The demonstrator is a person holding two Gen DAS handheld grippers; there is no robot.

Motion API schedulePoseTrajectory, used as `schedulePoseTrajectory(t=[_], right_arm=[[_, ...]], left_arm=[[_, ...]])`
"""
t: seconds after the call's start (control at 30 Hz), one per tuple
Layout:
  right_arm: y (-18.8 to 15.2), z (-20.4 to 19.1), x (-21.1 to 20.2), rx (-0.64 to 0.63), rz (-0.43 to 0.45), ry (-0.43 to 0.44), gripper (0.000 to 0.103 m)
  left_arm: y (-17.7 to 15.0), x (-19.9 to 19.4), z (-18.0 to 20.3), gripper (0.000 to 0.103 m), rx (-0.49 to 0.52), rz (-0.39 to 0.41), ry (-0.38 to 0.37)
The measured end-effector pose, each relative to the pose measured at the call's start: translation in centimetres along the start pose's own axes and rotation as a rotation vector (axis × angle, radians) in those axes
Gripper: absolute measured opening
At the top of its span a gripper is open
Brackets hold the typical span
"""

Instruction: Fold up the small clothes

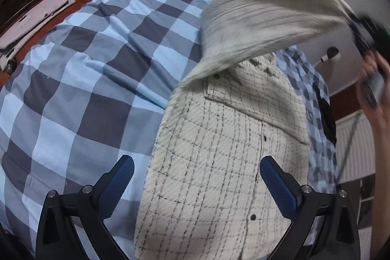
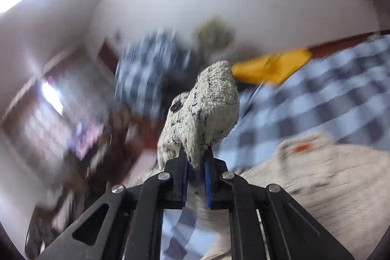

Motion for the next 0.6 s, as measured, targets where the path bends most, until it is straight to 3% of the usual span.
schedulePoseTrajectory(t=[0.1, 0.13, 0.17, 0.2, 0.27, 0.33, 0.47, 0.5, 0.6], right_arm=[[-1.2, 8.5, -3.2, 0.126, 0.011, -0.191, 0.017], [-2.8, 11.6, -3.5, 0.16, -0.031, -0.274, 0.039], [-4.4, 14.6, -3.7, 0.198, -0.08, -0.35, 0.076], [-8.2, 19.4, -4.5, 0.278, -0.187, -0.472, 0.086], [-12.1, 24.0, -5.7, 0.396, -0.279, -0.516, 0.086], [-15.6, 26.4, -9.2, 0.526, -0.27, -0.549, 0.086], [-17.9, 23.4, -14.2, 0.527, -0.245, -0.535, 0.087], [-19.0, 21.7, -14.8, 0.518, -0.226, -0.501, 0.087], [-19.6, 21.7, -16.0, 0.486, -0.194, -0.441, 0.087]], left_arm=[[-0.1, 0.4, 0.3, 0.103, 0.018, -0.009, 0.023], [-0.1, 0.4, 0.3, 0.103, 0.023, -0.008, 0.031], [-0.1, 0.5, 0.4, 0.103, 0.028, -0.008, 0.038], [-0.1, 0.5, 0.5, 0.103, 0.036, -0.005, 0.05], [0.0, 0.5, 0.5, 0.103, 0.058, 0.008, 0.084], [-0.1, 0.7, 0.3, 0.103, 0.075, 0.012, 0.121], [0.1, 1.8, -0.2, 0.103, 0.091, 0.008, 0.179], [0.2, 2.3, -0.2, 0.103, 0.099, 0.005, 0.186], [0.8, 4.5, -0.1, 0.103, 0.148, -0.002, 0.208]])
Point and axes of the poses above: each gripper's, at about its wrist camera, not at the fingertips, and x roughly the way its jaws point, z to its right, y to its top, the point moved 8 cm from there along x, roughly the way its jaws point, and after that the axes turned 4 degrees about -z, right-handed, at the moved point
